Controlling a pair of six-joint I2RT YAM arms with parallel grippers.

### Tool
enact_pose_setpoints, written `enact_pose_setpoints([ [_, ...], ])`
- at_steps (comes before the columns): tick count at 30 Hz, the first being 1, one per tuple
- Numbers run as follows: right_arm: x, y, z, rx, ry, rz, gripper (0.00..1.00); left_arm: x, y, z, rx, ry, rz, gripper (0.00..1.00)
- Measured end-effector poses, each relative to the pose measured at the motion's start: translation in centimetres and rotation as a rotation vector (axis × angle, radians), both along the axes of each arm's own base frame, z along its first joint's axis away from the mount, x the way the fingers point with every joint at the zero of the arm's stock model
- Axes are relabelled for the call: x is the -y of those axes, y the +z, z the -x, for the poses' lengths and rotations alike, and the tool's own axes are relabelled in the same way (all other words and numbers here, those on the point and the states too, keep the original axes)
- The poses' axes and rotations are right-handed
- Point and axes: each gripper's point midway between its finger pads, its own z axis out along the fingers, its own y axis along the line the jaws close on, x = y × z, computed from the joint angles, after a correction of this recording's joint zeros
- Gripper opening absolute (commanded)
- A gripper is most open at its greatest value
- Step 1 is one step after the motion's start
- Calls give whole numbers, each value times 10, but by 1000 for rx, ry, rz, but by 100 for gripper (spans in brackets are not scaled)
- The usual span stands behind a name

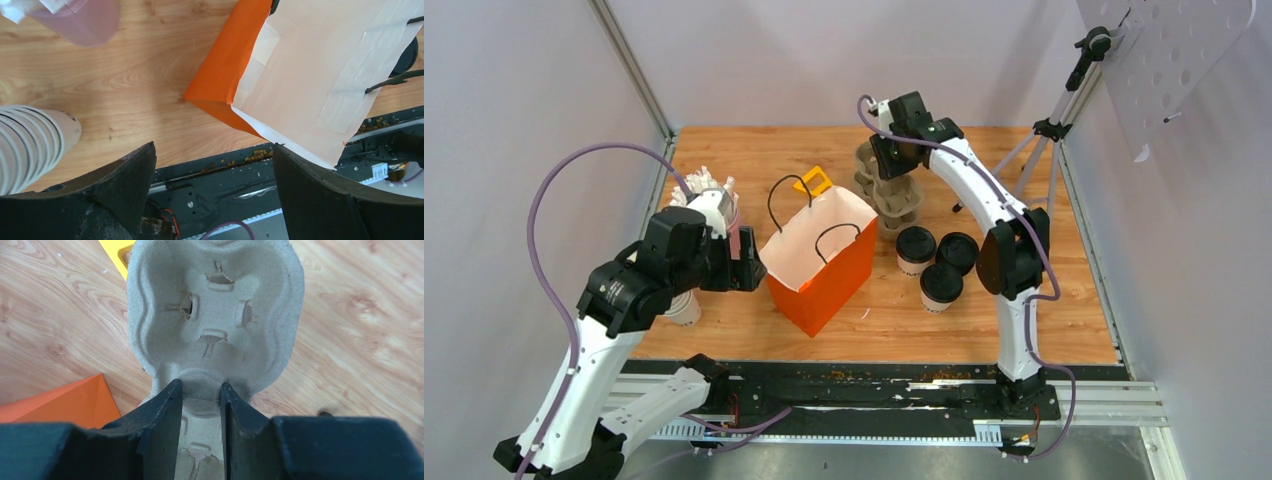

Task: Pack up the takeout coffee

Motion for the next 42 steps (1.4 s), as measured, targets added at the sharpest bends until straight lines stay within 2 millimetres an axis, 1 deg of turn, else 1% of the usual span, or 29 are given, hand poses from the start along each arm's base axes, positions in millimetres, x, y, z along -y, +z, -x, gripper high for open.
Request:
enact_pose_setpoints([
  [5, 4, 42, 5, 74, 14, -22, 31, 8, -13, 4, -61, 38, 66, 83],
  [7, 5, 60, 9, 108, 20, -36, 31, 11, -18, 4, -80, 50, 84, 76],
  [9, 6, 83, 15, 148, 28, -59, 31, 13, -22, 4, -95, 65, 98, 68],
  [12, 9, 118, 26, 212, 38, -98, 31, 13, -22, 0, -88, 87, 112, 57],
  [14, 11, 141, 33, 259, 46, -124, 31, 14, -19, -4, -73, 99, 120, 51],
  [17, 11, 175, 44, 331, 72, -172, 31, 15, -17, -11, -54, 110, 122, 47],
  [20, 7, 199, 57, 388, 120, -226, 30, 13, -15, -16, -35, 122, 112, 47],
  [22, 3, 210, 67, 419, 170, -268, 30, 11, -15, -20, -26, 134, 93, 47],
  [24, -3, 214, 79, 447, 227, -295, 30, 7, -15, -23, -18, 144, 71, 48],
  [27, -17, 210, 97, 477, 327, -293, 31, 5, -12, -26, -7, 144, 55, 54],
  [28, -23, 207, 103, 486, 364, -285, 31, 6, -6, -26, -2, 142, 57, 55],
  [30, -43, 201, 119, 502, 460, -269, 31, 8, 10, -27, 18, 134, 77, 59],
  [32, -59, 196, 131, 509, 530, -260, 31, 12, 28, -27, 50, 122, 117, 60],
  [34, -72, 193, 142, 519, 589, -259, 31, 16, 37, -23, 61, 109, 160, 60],
  [35, -77, 193, 147, 528, 611, -260, 31, 20, 39, -19, 54, 99, 188, 60],
  [37, -81, 192, 152, 538, 636, -258, 31, 25, 36, -13, 32, 86, 226, 60],
  [39, -82, 191, 157, 546, 652, -254, 31, 29, 25, -7, -7, 81, 255, 61],
  [42, -84, 194, 162, 561, 668, -251, 31, 33, 6, -2, -74, 87, 258, 62],
])
